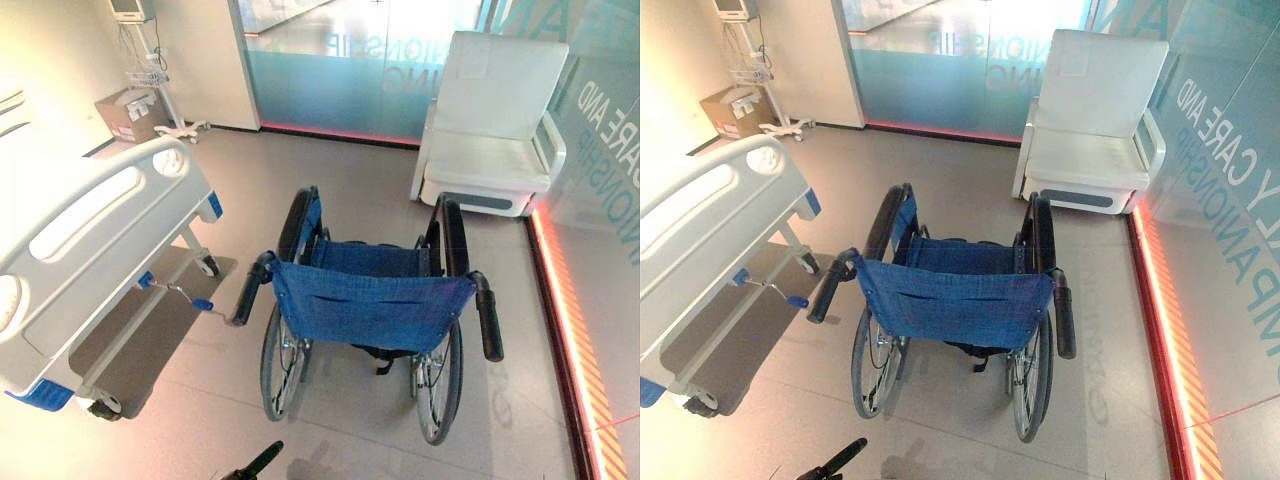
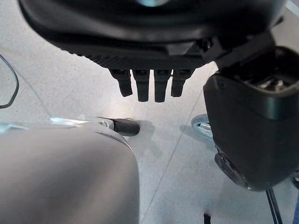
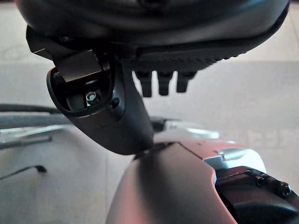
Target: Push the wheelchair next to the bed
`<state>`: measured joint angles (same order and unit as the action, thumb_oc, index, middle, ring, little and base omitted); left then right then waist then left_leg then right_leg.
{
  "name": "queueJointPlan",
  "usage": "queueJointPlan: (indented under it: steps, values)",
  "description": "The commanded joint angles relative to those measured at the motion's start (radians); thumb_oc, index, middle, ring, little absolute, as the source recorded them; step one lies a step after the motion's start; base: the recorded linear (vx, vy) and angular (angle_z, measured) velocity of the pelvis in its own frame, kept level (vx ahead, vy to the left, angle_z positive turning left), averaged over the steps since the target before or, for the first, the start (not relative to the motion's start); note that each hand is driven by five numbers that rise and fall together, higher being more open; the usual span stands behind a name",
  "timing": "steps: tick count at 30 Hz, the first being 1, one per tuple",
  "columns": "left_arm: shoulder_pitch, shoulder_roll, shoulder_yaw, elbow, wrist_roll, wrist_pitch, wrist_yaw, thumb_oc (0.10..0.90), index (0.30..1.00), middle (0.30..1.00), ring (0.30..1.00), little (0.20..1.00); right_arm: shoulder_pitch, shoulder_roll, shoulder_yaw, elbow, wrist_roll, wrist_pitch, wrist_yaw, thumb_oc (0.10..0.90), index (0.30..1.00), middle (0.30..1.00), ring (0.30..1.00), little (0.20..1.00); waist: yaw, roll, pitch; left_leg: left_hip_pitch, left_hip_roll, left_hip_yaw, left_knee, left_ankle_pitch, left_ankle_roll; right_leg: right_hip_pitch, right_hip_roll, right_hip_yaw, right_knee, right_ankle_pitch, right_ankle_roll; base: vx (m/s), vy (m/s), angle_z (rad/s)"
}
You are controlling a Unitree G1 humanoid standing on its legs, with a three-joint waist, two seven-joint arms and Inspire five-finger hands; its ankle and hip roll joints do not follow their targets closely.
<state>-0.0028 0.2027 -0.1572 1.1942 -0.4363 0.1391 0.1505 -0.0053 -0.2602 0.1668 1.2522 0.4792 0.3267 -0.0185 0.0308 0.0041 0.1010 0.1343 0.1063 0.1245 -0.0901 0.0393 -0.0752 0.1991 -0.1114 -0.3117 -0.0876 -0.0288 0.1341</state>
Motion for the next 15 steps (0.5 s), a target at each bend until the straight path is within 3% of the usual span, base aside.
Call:
queueJointPlan:
  steps: [1, 6, 15]
  values:
    - [-0.057, -0.018, -0.034, 0.079, 0.02, 0.006, 0.002, 0.8, 0.9, 0.9, 0.9, 0.9, -0.047, 0.057, 0.027, 0.057, -0.002, 0.033, 0.048, 0.8, 0.9, 0.9, 0.9, 0.9, 0.029, -0.012, 0.006, -0.009, -0.033, 0.034, 0.003, -0.054, 0.014, -0.047, -0.036, -0.007, 0.0, 0.057, 0.004, 0.0, 0.0, 0.0]
    - [-0.058, -0.018, -0.027, 0.086, 0.007, 0.029, -0.001, 0.8, 0.9, 0.9, 0.9, 0.9, -0.045, 0.059, 0.025, 0.06, 0.0, 0.028, 0.048, 0.8, 0.9, 0.9, 0.9, 0.9, 0.031, -0.013, 0.005, -0.007, -0.035, 0.038, 0.003, -0.057, 0.016, -0.045, -0.04, -0.012, 0.0, 0.058, 0.007, 0.0, 0.0, 0.0]
    - [-0.05, -0.018, -0.02, 0.097, 0.022, 0.003, 0.026, 0.8, 0.9, 0.9, 0.9, 0.9, -0.043, 0.061, 0.019, 0.068, 0.008, 0.025, 0.029, 0.8, 0.9, 0.9, 0.9, 0.9, 0.03, -0.018, 0.007, -0.005, -0.037, 0.041, 0.003, -0.059, 0.019, -0.047, -0.039, -0.006, 0.0, 0.061, 0.01, 0.0, 0.0, 0.0]
